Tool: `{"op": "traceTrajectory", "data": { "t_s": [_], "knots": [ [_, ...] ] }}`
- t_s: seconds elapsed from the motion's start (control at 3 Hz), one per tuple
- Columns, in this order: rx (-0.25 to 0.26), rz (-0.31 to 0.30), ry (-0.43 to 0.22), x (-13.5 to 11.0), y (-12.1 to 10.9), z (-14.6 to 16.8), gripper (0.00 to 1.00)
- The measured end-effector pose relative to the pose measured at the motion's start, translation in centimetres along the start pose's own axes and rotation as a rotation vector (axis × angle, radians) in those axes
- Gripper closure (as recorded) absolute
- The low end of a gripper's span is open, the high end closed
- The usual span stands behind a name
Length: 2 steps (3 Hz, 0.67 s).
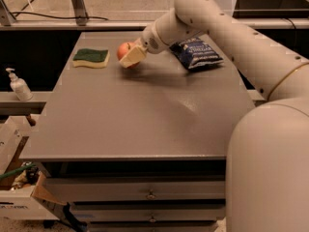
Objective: Move apple near sponge
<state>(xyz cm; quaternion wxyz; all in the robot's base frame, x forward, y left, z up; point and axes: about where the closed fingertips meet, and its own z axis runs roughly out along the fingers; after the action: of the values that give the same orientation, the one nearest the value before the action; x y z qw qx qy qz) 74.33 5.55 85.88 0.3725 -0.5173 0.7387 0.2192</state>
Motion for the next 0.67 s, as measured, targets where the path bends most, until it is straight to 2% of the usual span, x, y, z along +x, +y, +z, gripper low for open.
{"op": "traceTrajectory", "data": {
  "t_s": [0.67],
  "knots": [
    [-0.069, -0.033, 0.021, -2.5, 1.4, 4.7, 1.0]
  ]
}}
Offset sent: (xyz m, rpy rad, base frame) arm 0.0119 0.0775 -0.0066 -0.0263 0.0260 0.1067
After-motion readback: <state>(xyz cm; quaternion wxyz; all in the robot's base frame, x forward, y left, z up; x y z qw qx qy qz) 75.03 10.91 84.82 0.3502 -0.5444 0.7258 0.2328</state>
